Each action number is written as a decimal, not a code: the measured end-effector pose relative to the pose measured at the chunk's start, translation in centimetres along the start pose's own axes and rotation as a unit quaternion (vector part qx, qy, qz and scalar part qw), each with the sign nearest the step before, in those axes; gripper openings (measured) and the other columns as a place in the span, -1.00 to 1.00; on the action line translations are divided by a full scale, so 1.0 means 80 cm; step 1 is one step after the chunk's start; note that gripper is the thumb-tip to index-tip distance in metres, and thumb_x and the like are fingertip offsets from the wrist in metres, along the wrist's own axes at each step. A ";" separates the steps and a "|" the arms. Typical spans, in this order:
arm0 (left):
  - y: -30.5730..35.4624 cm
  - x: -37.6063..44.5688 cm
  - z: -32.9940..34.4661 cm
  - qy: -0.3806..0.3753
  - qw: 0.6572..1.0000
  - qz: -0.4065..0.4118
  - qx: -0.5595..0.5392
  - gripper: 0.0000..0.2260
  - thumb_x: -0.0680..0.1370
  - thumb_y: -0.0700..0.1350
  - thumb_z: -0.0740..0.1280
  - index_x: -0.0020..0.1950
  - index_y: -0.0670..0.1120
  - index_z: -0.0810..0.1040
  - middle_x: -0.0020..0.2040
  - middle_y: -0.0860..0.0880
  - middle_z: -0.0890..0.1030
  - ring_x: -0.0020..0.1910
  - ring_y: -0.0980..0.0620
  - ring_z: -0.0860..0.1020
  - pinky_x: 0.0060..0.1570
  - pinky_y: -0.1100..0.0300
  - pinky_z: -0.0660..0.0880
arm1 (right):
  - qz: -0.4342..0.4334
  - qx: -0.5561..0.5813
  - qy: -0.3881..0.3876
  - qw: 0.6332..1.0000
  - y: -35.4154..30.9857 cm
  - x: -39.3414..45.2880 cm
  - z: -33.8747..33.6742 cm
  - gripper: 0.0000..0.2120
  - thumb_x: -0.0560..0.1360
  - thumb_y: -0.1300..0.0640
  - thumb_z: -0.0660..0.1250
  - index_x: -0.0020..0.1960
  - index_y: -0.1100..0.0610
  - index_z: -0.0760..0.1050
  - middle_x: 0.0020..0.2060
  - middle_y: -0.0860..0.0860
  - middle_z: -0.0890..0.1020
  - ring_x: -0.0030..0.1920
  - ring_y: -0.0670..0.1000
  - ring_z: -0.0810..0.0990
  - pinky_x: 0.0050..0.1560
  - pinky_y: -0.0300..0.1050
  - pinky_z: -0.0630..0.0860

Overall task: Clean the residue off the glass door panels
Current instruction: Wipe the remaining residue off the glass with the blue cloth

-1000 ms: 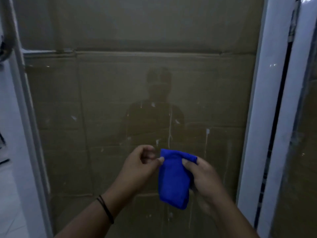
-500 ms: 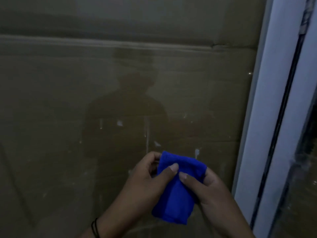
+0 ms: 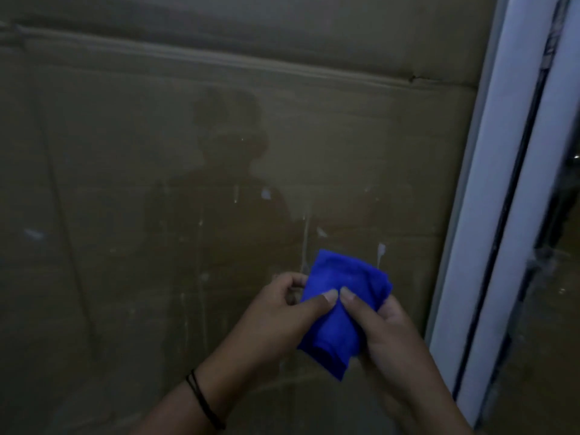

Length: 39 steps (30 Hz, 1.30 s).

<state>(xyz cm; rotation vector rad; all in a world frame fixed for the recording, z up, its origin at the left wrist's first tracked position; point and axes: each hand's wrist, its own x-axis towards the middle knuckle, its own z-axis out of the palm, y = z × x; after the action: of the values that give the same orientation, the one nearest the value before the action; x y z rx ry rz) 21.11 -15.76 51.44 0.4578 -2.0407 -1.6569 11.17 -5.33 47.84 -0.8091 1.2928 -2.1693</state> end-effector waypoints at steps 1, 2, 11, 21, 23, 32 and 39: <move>-0.005 -0.013 0.000 0.001 1.000 0.006 0.020 -0.79 0.46 -0.04 0.44 0.05 -0.07 0.56 -0.09 -0.06 0.69 -0.16 0.03 0.67 -0.20 0.20 0.58 | -0.014 -0.002 0.013 1.000 0.002 -0.013 0.003 -0.57 0.34 0.07 0.39 0.20 0.08 0.50 0.02 0.13 0.67 0.03 0.16 0.65 -0.02 0.06 0.57; -0.012 -0.029 0.000 0.008 1.000 0.017 0.021 -0.80 0.46 -0.09 0.45 0.04 -0.10 0.57 -0.11 -0.10 0.69 -0.20 0.04 0.66 -0.24 0.22 0.56 | -0.023 -0.003 0.020 1.000 0.004 -0.030 0.005 -0.58 0.35 0.07 0.38 0.20 0.07 0.49 0.01 0.11 0.68 0.02 0.14 0.66 -0.06 0.02 0.58; -0.030 -0.090 0.012 0.006 0.995 0.101 0.012 -0.92 0.47 -0.17 0.45 -0.07 -0.03 0.65 -0.18 -0.04 0.70 -0.23 0.10 0.65 -0.27 0.26 0.50 | 0.062 0.128 -0.057 0.988 -0.004 -0.114 0.002 -0.59 0.39 0.32 0.29 0.23 0.24 0.46 0.05 0.25 0.64 0.04 0.22 0.64 -0.01 0.10 0.60; 0.007 -0.030 -0.028 0.181 0.848 0.370 0.334 -0.85 0.44 -0.13 0.44 0.00 -0.08 0.65 -0.11 0.05 0.61 -0.13 0.10 0.57 -0.06 0.39 0.40 | -0.149 -0.073 0.293 0.942 -0.066 -0.015 -0.059 -0.76 0.54 0.26 0.23 0.13 -0.02 0.44 -0.03 0.01 0.62 -0.03 0.06 0.60 0.04 0.06 0.51; 0.016 -0.019 -0.045 0.217 0.813 0.394 0.370 -0.79 0.44 -0.03 0.34 0.00 -0.08 0.65 -0.11 0.02 0.59 -0.11 0.02 0.56 -0.03 0.28 0.39 | -0.197 -0.184 0.346 0.899 -0.087 0.016 -0.074 -0.83 0.54 0.20 0.22 0.11 0.02 0.44 0.04 0.09 0.61 0.01 0.12 0.58 0.07 0.06 0.48; 0.025 0.035 -0.117 0.323 0.687 0.420 0.498 -0.62 0.41 0.03 0.25 0.08 -0.14 0.66 0.03 -0.16 0.57 -0.01 -0.24 0.54 -0.02 -0.16 0.48 | -0.297 -0.397 0.416 0.762 -0.124 0.146 -0.102 -0.69 0.55 0.31 0.11 0.26 0.23 0.41 0.08 0.17 0.45 -0.03 0.09 0.44 -0.07 -0.26 0.23; 0.054 0.060 -0.125 0.298 0.632 0.423 0.577 -0.61 0.42 -0.02 0.29 0.20 -0.09 0.60 0.25 -0.13 0.55 0.17 -0.21 0.44 0.09 -0.08 0.31 | -0.349 -0.428 0.402 0.730 -0.098 0.170 -0.062 -0.59 0.43 0.46 0.15 0.25 0.31 0.46 0.06 0.28 0.46 0.02 0.19 0.48 -0.14 -0.36 0.18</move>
<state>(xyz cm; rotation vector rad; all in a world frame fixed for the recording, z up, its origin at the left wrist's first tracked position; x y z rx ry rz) 22.77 -25.61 57.97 0.2530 -1.9561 0.4678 -2.75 -7.96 56.26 -0.7329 2.9895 -2.5572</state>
